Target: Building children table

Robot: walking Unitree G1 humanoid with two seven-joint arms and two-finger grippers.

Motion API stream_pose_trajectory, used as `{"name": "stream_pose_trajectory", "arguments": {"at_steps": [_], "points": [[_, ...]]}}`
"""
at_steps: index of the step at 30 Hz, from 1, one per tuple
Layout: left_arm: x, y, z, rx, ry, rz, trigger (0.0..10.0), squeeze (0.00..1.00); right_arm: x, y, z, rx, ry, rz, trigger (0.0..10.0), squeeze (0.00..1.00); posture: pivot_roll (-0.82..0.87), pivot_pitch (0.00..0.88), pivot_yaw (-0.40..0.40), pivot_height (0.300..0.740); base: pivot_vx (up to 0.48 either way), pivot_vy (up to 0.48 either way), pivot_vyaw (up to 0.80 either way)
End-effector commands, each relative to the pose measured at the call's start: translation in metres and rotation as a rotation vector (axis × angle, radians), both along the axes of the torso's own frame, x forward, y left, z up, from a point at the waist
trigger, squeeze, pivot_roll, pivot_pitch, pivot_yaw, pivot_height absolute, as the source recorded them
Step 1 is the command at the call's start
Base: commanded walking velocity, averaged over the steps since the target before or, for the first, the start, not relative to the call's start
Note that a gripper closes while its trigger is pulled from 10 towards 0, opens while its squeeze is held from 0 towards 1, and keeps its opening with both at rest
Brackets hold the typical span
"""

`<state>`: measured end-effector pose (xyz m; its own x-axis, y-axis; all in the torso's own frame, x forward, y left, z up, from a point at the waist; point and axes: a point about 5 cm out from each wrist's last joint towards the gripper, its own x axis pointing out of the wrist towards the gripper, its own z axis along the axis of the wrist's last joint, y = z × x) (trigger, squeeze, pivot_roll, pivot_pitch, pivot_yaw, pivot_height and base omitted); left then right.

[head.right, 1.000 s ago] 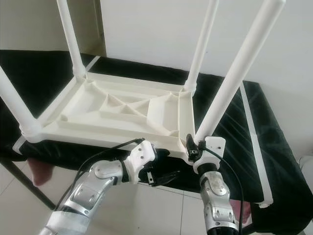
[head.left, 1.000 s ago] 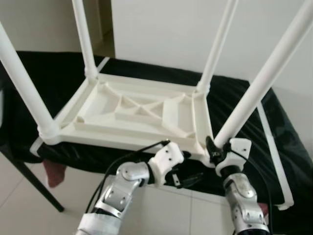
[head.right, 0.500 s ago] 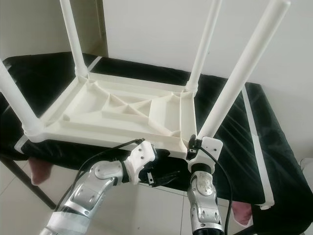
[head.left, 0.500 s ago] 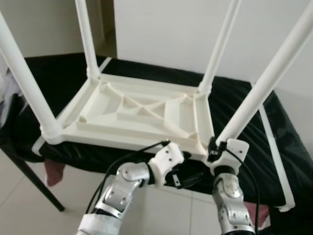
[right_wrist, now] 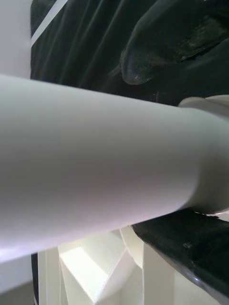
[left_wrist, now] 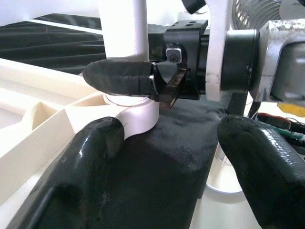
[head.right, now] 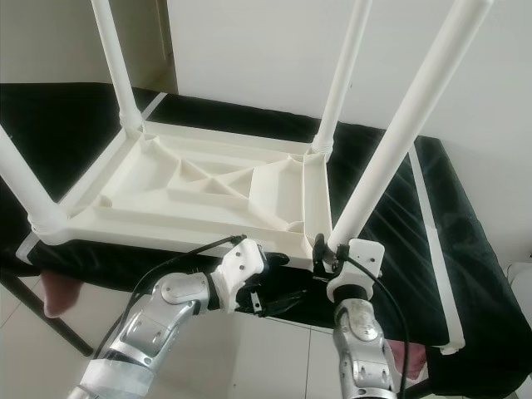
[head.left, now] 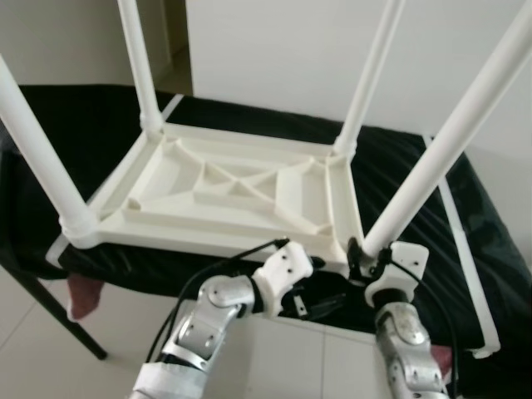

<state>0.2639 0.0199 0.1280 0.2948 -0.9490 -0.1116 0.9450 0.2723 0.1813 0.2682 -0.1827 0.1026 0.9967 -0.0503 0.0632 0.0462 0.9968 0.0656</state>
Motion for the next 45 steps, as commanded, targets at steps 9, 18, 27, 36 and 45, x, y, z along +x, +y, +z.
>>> {"name": "stream_pose_trajectory", "arguments": {"at_steps": [9,18,27,36,45], "points": [[0.003,0.000,-0.003,0.002,0.003,0.054,10.0,0.00,0.007,-0.014,0.011,-0.128,-0.025,0.342,10.0,0.00,0.01,0.000,-0.060,0.740,0.000,0.000,0.00],[0.001,-0.001,-0.004,0.003,0.002,0.048,10.0,0.00,0.015,-0.019,0.009,-0.190,0.028,0.478,4.6,0.00,0.02,0.000,-0.065,0.740,0.000,0.000,0.00],[0.002,-0.001,-0.003,-0.002,-0.001,0.054,10.0,0.00,0.015,-0.022,0.001,-0.196,0.059,0.525,0.0,0.00,0.03,0.000,-0.066,0.740,0.000,0.000,0.00],[0.001,0.000,-0.003,0.000,0.000,0.053,10.0,0.00,0.014,-0.027,0.000,-0.185,0.063,0.486,10.0,0.00,0.02,0.000,-0.064,0.740,0.000,0.000,0.00],[0.000,-0.001,-0.004,-0.003,0.007,0.053,10.0,0.00,0.015,-0.028,0.007,-0.141,0.025,0.243,10.0,0.00,0.02,0.000,-0.065,0.740,0.000,0.000,0.00]]}}
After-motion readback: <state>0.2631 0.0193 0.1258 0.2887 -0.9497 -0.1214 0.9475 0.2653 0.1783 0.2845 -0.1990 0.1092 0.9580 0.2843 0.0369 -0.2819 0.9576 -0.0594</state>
